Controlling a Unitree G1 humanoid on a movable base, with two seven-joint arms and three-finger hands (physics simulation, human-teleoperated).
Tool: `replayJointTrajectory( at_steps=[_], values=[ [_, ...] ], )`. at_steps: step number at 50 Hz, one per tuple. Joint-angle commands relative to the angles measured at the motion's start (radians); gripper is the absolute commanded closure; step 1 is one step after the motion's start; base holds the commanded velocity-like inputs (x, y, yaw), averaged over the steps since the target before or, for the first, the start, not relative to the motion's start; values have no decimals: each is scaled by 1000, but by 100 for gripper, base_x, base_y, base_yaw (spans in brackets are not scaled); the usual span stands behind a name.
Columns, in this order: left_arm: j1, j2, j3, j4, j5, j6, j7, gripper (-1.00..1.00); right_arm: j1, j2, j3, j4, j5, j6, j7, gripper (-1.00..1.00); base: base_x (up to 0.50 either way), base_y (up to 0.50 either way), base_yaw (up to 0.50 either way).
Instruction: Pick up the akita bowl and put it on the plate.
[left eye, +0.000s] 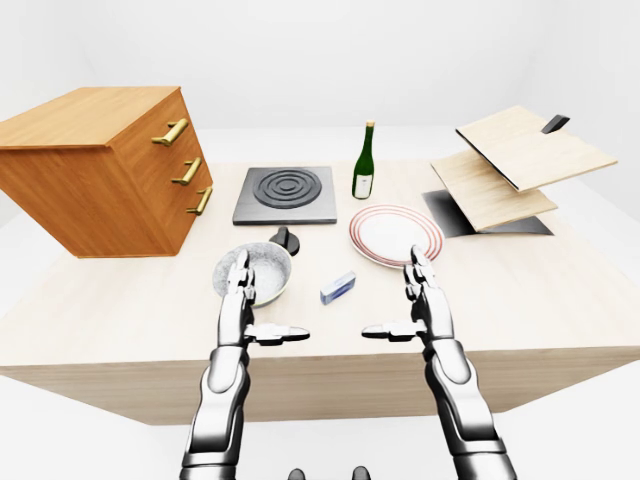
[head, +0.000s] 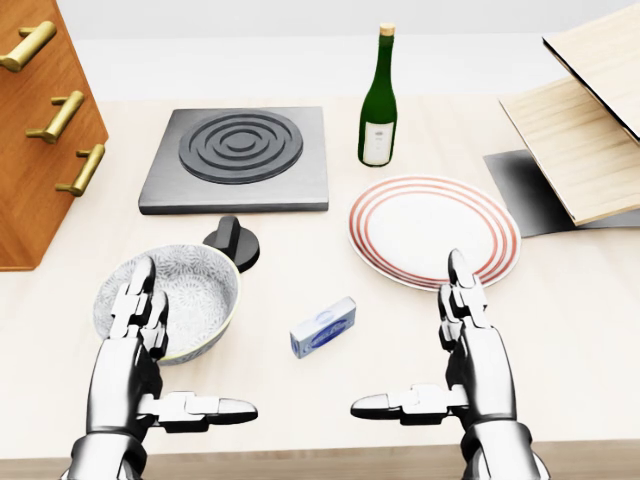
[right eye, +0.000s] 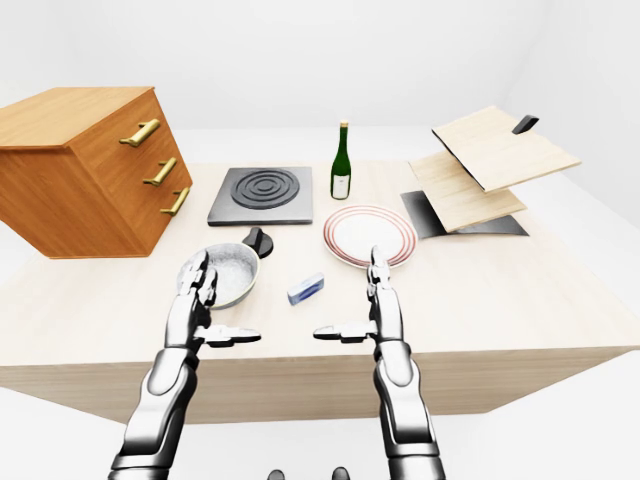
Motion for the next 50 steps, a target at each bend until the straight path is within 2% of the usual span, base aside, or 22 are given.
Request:
replayJointTrajectory(
  at_steps=[1,4,6,8,11,14,16,17,19,20,21,22,24,27,30,35,38,40,44,46,47,50],
  values=[
    [-2,13,26,-2,-11,6,-24,-100,-12,-10,-23,28,9,-1,16,-100,0,0,0],
    [-2,13,29,-5,-17,9,-25,-100,-10,-11,-22,27,10,-3,17,-100,0,0,0],
    [-5,13,30,2,-19,3,-26,-100,-9,-11,-20,28,9,-8,19,-100,0,0,0],
    [-1,12,28,-4,-20,5,-26,-100,-7,-10,-20,23,13,-1,22,-100,0,0,0],
    [-6,13,30,7,-20,-1,-25,-100,-13,-12,-20,42,8,-15,23,-100,0,0,0],
    [-2,13,32,-6,-26,11,-25,-100,-9,-11,-19,26,11,0,23,-100,0,0,0],
    [-9,17,35,9,-18,7,-20,-100,-8,-10,-19,21,11,5,22,-100,0,0,0],
    [-7,20,54,-27,-44,39,-22,-100,-13,-10,-23,23,15,14,20,-100,0,0,0],
    [-10,29,68,-46,-37,43,-10,-100,-13,-10,-24,22,19,13,21,-100,0,0,0],
    [-5,29,77,-88,-50,77,-6,-100,-15,-11,-23,25,20,11,23,-100,0,0,0],
    [-3,30,84,-147,-66,89,-5,-100,-21,-14,-22,46,12,0,22,-100,0,0,0],
    [-3,30,85,-151,-66,89,-5,-100,-21,-14,-22,47,11,-1,22,-100,0,0,0],
    [-3,34,83,-283,-65,89,3,-100,-26,-13,-23,48,15,0,23,-100,0,0,0],
    [-5,47,85,-362,-25,89,-3,-100,-26,-13,-27,45,20,5,23,-100,0,0,0],
    [-13,49,128,-427,-53,89,-11,-100,-22,-10,-30,21,38,9,26,-100,0,0,0],
    [-33,86,190,-557,-37,89,-21,-100,-12,-6,-28,-32,39,26,8,-100,0,0,0],
    [-80,107,272,-680,-107,89,-22,-100,-25,-14,-47,-3,64,15,11,-100,0,0,0],
    [-105,131,319,-748,-152,89,-17,-100,-21,-13,-46,-16,73,21,9,-100,0,0,0],
    [-150,160,410,-814,-255,89,6,-100,-19,-12,-38,-16,61,13,2,-100,0,0,0],
    [-171,197,450,-859,-298,89,25,-100,-18,-12,-45,-30,76,26,1,-100,0,0,0],
    [-178,206,462,-872,-320,89,36,-100,-24,-14,-47,-12,72,15,-2,-100,0,0,0],
    [-176,222,469,-868,-346,89,55,-100,-23,-13,-42,-14,72,13,-2,-100,0,0,0]
  ],
)
